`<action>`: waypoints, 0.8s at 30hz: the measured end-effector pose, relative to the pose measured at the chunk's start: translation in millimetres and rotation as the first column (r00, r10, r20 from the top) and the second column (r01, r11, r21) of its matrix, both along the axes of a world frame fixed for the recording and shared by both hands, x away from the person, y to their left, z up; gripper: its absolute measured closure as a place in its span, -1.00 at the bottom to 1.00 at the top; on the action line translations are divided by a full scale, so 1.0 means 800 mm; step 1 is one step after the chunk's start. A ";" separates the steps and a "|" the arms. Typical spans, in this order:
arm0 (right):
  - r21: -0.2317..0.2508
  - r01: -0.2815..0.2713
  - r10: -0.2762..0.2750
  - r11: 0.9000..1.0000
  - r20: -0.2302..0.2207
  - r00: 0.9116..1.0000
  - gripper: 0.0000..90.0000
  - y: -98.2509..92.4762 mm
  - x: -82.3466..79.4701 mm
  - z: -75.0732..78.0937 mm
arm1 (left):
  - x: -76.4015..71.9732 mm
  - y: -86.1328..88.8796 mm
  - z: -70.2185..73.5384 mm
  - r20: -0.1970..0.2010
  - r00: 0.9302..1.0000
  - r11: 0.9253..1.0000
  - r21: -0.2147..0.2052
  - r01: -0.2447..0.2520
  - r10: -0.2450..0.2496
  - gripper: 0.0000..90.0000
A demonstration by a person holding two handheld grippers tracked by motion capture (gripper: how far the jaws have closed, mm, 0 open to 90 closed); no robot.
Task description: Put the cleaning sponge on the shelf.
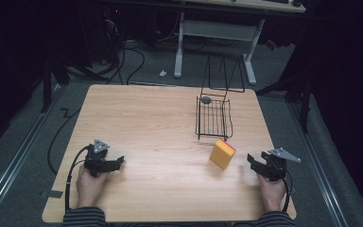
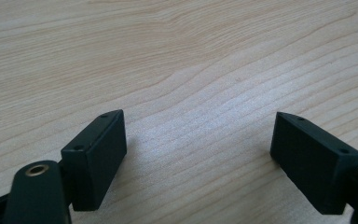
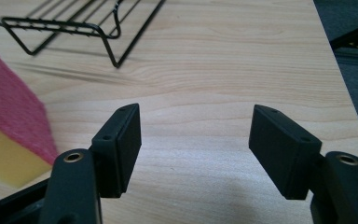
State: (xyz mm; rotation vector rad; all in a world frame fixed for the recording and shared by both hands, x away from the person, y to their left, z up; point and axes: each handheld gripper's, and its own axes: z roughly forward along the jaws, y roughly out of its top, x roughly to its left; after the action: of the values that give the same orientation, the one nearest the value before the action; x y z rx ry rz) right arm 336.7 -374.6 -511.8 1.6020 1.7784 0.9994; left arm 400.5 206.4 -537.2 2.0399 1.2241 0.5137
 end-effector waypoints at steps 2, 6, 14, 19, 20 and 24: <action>0.006 -0.011 0.011 1.000 0.021 1.000 -0.23 -0.002 -0.005 0.002 | 0.000 0.000 0.000 0.000 1.000 1.000 0.000 0.000 0.000 -0.58; 0.017 -0.015 0.014 1.000 0.029 0.999 -0.23 -0.003 -0.010 0.003 | 0.000 0.000 0.000 0.000 1.000 1.000 0.000 0.000 0.000 -0.58; 0.036 -0.026 0.024 0.999 0.049 0.999 -0.24 -0.006 -0.027 0.005 | 0.000 0.000 0.000 0.000 1.000 1.000 0.000 0.000 0.000 -0.58; 0.043 -0.040 0.038 0.998 0.061 0.997 -0.24 -0.004 -0.037 0.006 | 0.000 0.000 0.000 0.000 1.000 1.000 0.000 0.000 0.000 -0.58; 0.042 -0.046 0.043 0.998 0.067 0.997 -0.24 -0.004 -0.038 0.006 | 0.000 0.000 0.000 0.000 1.000 1.000 0.000 0.000 0.000 -0.58; 0.040 -0.057 0.054 0.998 0.068 0.996 -0.24 0.000 -0.045 0.005 | 0.000 0.000 0.000 0.002 1.000 1.000 -0.001 -0.002 0.002 -0.58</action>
State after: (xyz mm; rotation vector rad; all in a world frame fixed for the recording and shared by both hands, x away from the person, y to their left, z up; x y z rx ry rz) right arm 301.0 -374.2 -507.9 1.5335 1.7763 1.1102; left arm 400.3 206.3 -537.3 2.0371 1.2251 0.5167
